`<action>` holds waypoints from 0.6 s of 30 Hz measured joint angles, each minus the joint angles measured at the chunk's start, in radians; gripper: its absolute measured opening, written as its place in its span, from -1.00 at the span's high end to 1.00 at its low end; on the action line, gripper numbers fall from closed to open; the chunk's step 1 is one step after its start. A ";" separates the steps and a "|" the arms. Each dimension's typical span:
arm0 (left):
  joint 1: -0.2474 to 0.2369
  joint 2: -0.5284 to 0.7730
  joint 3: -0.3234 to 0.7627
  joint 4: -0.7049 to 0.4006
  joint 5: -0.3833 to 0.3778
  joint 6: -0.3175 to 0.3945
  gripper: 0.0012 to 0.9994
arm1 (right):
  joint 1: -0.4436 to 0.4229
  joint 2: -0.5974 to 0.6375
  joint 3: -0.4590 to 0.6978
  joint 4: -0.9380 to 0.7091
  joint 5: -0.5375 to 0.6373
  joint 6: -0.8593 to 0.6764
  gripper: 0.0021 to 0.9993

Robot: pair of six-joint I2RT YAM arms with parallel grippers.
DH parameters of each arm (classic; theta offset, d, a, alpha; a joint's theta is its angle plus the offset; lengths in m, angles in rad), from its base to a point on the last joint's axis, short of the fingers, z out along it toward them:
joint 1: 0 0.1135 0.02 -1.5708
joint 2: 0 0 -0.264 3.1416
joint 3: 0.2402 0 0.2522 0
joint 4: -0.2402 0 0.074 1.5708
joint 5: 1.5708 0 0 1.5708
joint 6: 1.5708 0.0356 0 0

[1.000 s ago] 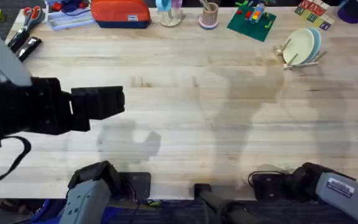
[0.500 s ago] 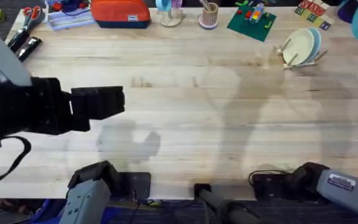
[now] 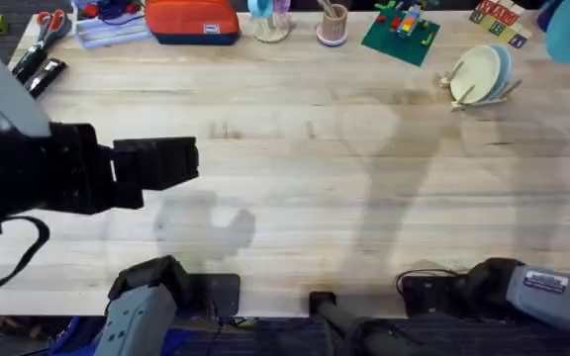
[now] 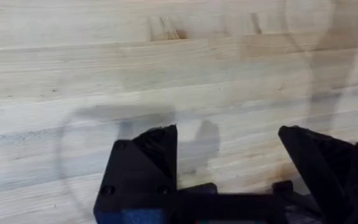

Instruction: Pick up the plates from the table one by one and place each into a slot on the dish rack.

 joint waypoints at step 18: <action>0.000 0.000 0.000 0.000 0.000 0.000 -0.99 | -0.048 0.066 0.000 0.041 -0.067 0.000 0.95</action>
